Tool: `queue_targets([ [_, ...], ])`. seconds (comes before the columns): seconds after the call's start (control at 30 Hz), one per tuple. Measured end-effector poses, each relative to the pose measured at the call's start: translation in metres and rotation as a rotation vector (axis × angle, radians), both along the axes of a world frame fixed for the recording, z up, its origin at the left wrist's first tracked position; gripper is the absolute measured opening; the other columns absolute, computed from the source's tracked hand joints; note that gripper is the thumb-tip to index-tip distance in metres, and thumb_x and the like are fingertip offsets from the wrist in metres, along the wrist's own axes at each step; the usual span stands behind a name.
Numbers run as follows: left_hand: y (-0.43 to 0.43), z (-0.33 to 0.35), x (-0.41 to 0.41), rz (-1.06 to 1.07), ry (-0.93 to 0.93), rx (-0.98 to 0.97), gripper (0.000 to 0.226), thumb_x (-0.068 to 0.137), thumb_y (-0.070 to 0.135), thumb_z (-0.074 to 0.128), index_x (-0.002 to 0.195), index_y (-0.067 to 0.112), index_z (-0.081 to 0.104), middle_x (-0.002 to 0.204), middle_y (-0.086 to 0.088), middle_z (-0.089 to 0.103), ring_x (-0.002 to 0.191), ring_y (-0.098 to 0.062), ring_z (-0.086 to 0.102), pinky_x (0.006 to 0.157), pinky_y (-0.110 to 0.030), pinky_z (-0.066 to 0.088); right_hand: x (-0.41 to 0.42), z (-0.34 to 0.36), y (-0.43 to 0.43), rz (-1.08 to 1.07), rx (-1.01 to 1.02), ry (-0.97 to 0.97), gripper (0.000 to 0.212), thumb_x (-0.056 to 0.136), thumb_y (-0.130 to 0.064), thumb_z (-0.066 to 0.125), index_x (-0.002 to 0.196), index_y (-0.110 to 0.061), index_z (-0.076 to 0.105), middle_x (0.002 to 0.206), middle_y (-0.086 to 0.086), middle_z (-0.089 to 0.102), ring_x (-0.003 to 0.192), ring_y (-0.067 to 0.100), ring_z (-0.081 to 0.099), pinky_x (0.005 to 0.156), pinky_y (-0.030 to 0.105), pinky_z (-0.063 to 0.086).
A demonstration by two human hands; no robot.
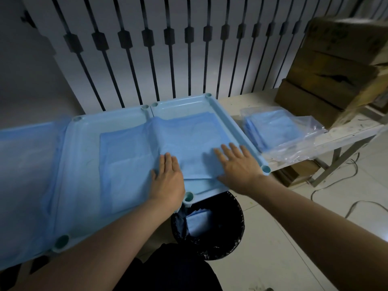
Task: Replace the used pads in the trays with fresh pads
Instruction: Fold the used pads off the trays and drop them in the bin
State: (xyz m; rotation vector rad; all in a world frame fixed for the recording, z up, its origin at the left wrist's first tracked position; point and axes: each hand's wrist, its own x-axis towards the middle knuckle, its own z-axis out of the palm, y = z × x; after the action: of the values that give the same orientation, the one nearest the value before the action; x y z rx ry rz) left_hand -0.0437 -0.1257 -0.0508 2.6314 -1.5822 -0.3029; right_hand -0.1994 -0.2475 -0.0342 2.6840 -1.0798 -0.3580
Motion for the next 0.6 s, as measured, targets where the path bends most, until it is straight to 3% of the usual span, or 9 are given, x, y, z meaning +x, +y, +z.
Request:
queue_targets([
  [0.07, -0.001, -0.001, -0.002, 0.004, -0.018, 0.000, 0.071, 0.096, 0.009, 0.039, 0.151, 0.001, -0.005, 0.161, -0.013, -0.011, 0.148, -0.026, -0.012, 0.118, -0.048, 0.016, 0.018, -0.005, 0.019, 0.159, 0.036, -0.078, 0.081, 0.097, -0.050, 0.041, 0.155, -0.015, -0.003, 0.163, 0.007, 0.001, 0.150, 0.027, -0.001, 0.121, 0.045, -0.003],
  [0.13, -0.002, -0.001, -0.002, 0.005, -0.032, 0.006, 0.072, 0.097, 0.014, 0.041, 0.151, 0.001, -0.005, 0.161, -0.014, -0.010, 0.148, -0.026, -0.011, 0.119, -0.047, 0.016, 0.036, -0.013, 0.034, 0.216, 0.034, -0.106, 0.081, 0.095, -0.048, 0.045, 0.154, -0.009, 0.005, 0.161, 0.013, 0.010, 0.149, 0.031, 0.009, 0.120, 0.046, 0.004],
  [0.2, -0.001, -0.002, -0.002, 0.006, -0.046, 0.002, 0.069, 0.098, 0.015, 0.039, 0.151, 0.001, -0.003, 0.161, -0.014, -0.008, 0.148, -0.025, -0.010, 0.118, -0.047, 0.016, 0.051, -0.020, 0.043, 0.228, -0.013, -0.187, 0.064, 0.092, -0.036, 0.042, 0.144, 0.001, 0.038, 0.147, 0.023, 0.041, 0.136, 0.038, 0.039, 0.113, 0.049, 0.030],
  [0.23, 0.000, -0.003, -0.001, 0.000, -0.066, -0.006, 0.067, 0.099, 0.014, 0.037, 0.151, 0.001, -0.002, 0.161, -0.014, -0.007, 0.149, -0.025, -0.010, 0.118, -0.047, 0.017, 0.057, -0.022, 0.045, 0.222, -0.027, -0.203, 0.057, 0.087, -0.028, 0.035, 0.129, 0.004, 0.057, 0.131, 0.025, 0.057, 0.122, 0.040, 0.055, 0.103, 0.049, 0.044],
  [0.3, 0.003, -0.004, 0.002, -0.026, -0.111, -0.027, 0.064, 0.098, 0.010, 0.033, 0.151, 0.000, -0.002, 0.161, -0.015, -0.006, 0.149, -0.025, -0.008, 0.118, -0.047, 0.017, 0.063, -0.024, 0.043, 0.210, -0.054, -0.215, 0.055, 0.076, -0.015, 0.027, 0.101, 0.005, 0.073, 0.106, 0.023, 0.069, 0.099, 0.039, 0.067, 0.087, 0.046, 0.055],
  [0.6, 0.064, -0.007, 0.059, -0.096, -0.278, 0.050, 0.068, 0.090, -0.002, 0.034, 0.150, -0.003, 0.002, 0.160, -0.019, 0.000, 0.149, -0.030, -0.002, 0.120, -0.044, 0.010, 0.057, -0.030, 0.040, 0.188, -0.171, -0.270, 0.054, 0.067, -0.005, 0.023, 0.090, 0.009, 0.070, 0.089, 0.022, 0.066, 0.077, 0.036, 0.063, 0.074, 0.040, 0.053],
])
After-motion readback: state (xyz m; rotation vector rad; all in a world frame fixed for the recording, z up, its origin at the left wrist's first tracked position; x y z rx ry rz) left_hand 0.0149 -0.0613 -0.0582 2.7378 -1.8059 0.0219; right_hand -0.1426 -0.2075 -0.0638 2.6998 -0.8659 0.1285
